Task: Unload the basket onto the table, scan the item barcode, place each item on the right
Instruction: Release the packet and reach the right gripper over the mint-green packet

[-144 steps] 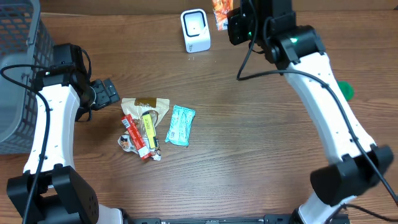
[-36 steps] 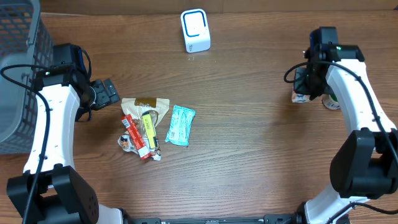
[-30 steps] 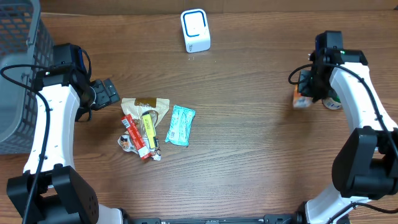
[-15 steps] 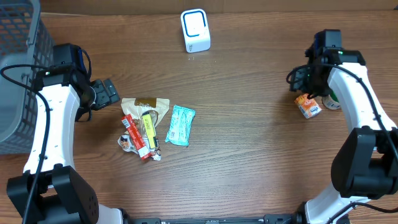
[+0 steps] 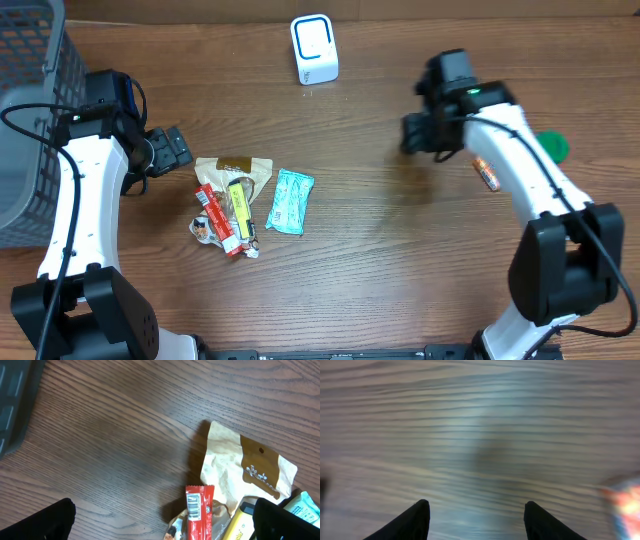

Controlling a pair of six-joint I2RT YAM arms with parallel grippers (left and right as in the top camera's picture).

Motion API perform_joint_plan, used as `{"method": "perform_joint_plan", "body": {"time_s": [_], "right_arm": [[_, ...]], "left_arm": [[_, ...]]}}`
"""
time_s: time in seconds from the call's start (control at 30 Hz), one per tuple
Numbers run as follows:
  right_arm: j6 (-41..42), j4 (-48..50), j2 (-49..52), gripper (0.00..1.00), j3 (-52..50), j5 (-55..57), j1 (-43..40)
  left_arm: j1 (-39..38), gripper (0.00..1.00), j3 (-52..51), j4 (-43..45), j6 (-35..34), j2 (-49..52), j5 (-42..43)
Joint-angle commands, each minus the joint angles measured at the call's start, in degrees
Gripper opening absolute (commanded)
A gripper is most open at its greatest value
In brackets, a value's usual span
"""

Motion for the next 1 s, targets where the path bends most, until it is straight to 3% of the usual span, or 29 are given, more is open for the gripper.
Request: {"method": "perform_joint_plan", "body": {"time_s": [0.0, 0.23, 0.43, 0.5, 0.63, 0.97], "right_arm": [[1.42, 1.05, 0.15, 0.61, 1.27, -0.92, 6.21], [6.71, 2.58, 0.15, 0.61, 1.16, -1.81, 17.53], [17.44, 3.69, 0.17, 0.62, 1.11, -1.79, 24.72], [20.26, 5.53, 0.15, 0.67, 1.11, -1.57, 26.77], [29.27, 7.85, 0.28, 0.65, 0.52, -1.55, 29.05], [35.50, 19.56, 0.52, 0.56, -7.52, 0.13, 30.14]], "left_arm": [[-0.07, 1.00, 1.07, 0.00, 1.09, -0.20, 0.20], [-0.07, 1.00, 1.07, 0.00, 1.09, -0.20, 0.22], [-0.07, 1.00, 1.07, 0.02, 1.09, -0.20, 0.22], [-0.07, 1.00, 1.07, 0.00, 1.09, -0.20, 0.20], [-0.07, 1.00, 1.07, 0.02, 1.09, -0.20, 0.22], [-0.07, 1.00, 1.07, 0.00, 1.09, -0.20, 0.22]]}}
